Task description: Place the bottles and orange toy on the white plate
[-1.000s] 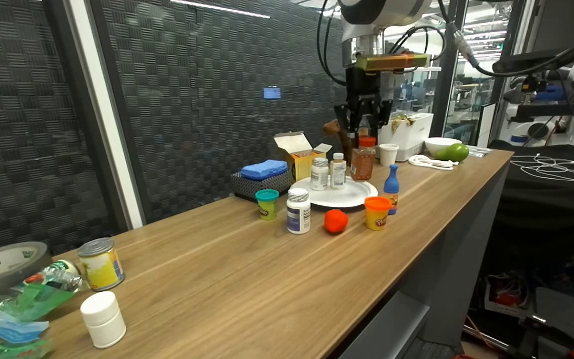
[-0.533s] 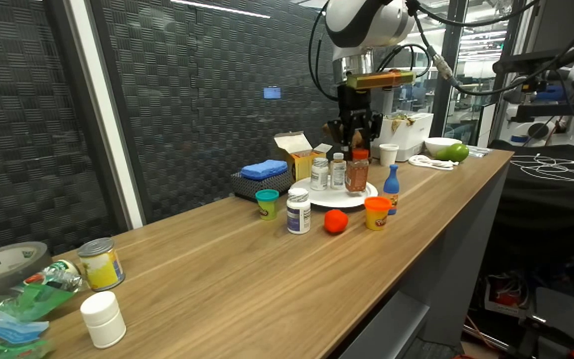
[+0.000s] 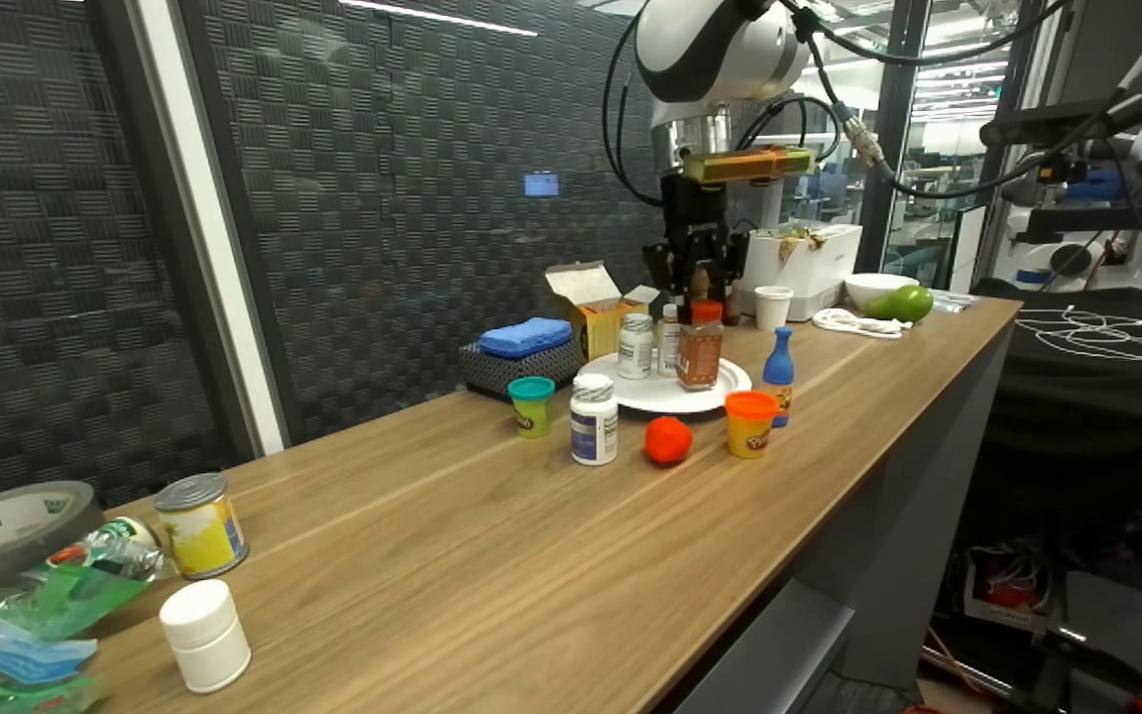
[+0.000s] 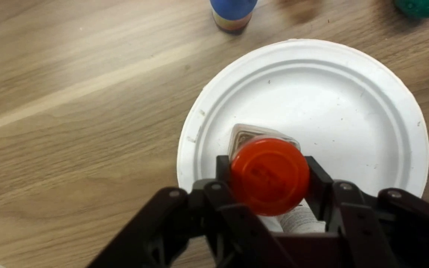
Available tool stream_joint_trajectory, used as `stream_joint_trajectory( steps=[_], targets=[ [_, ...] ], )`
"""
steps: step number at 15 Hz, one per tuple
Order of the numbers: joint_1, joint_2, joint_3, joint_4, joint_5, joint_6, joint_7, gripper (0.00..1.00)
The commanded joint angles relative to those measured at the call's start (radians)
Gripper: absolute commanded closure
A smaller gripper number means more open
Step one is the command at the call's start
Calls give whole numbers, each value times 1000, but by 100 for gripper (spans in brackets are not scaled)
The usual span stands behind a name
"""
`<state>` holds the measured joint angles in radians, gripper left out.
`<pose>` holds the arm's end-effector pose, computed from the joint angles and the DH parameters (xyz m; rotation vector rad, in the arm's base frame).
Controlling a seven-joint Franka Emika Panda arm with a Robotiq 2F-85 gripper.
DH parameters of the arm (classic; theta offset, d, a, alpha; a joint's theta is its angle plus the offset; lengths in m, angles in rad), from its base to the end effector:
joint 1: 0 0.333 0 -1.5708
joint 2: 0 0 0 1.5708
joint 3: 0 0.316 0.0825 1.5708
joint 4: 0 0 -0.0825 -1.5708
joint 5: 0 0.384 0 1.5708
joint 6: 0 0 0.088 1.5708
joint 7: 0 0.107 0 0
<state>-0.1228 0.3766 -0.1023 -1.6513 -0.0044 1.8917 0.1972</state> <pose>0.6315 -0.1382 0.3842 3.0277 -0.6391 -0.2090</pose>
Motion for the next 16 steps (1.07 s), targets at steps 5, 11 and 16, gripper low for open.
stream_joint_trajectory(
  steps=[5,11,16],
  targets=[
    [9,61,12,110,27,-91,-17,75],
    [8,117,22,200,44,-155,-22,75],
    [3,143,23,254,56,-176,-21,75]
  ],
)
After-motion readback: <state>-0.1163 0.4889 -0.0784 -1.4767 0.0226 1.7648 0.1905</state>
